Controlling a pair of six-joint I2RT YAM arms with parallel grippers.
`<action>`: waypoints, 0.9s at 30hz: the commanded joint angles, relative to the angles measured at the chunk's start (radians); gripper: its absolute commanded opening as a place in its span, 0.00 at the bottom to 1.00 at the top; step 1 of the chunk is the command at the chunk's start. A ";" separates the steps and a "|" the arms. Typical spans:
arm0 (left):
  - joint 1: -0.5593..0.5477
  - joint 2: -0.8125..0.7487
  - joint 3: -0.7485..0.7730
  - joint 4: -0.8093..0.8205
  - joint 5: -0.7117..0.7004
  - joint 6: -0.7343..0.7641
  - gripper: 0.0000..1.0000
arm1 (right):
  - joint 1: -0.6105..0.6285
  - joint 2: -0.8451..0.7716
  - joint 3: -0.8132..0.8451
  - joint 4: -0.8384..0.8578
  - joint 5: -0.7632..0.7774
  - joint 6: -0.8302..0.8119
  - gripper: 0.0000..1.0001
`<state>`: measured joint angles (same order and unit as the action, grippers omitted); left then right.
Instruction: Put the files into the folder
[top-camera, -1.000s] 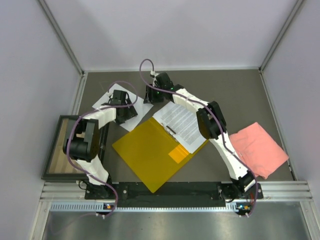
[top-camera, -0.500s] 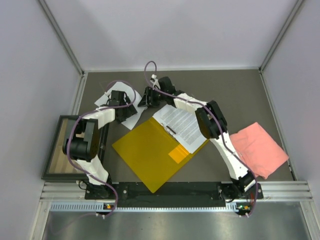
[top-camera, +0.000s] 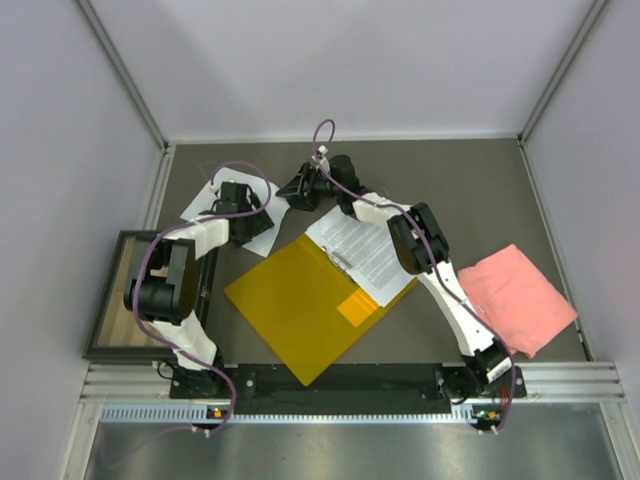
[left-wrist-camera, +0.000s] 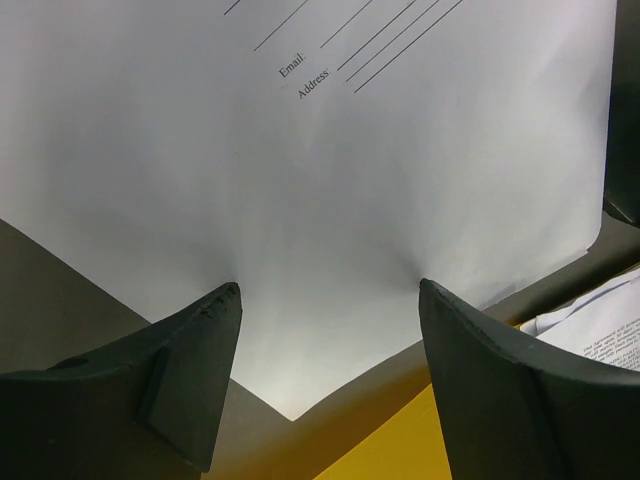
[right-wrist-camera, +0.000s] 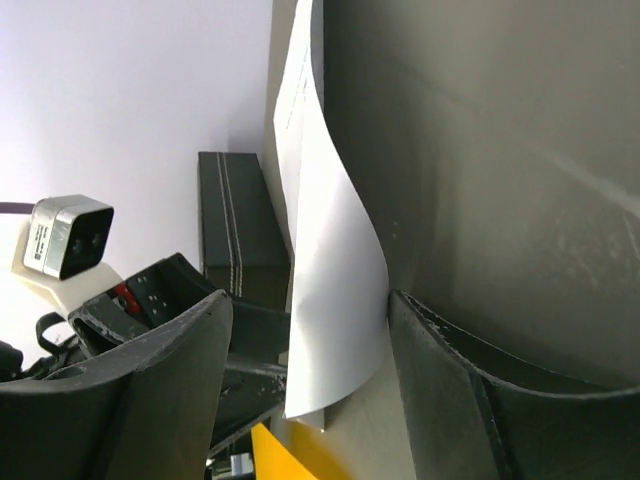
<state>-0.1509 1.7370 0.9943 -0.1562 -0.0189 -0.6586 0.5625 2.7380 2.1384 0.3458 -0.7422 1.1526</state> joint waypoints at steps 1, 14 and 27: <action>0.005 0.010 -0.048 -0.060 0.014 0.010 0.77 | 0.017 0.034 0.089 0.071 0.010 0.016 0.64; 0.008 0.024 -0.046 -0.057 0.056 0.016 0.77 | 0.042 0.066 0.178 0.068 0.053 -0.031 0.64; 0.010 -0.099 0.111 -0.158 0.254 0.073 0.81 | 0.043 -0.010 0.224 -0.224 0.133 -0.217 0.00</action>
<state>-0.1390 1.7283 1.0161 -0.2184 0.1093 -0.6243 0.5888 2.7987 2.2688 0.1970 -0.6426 0.9962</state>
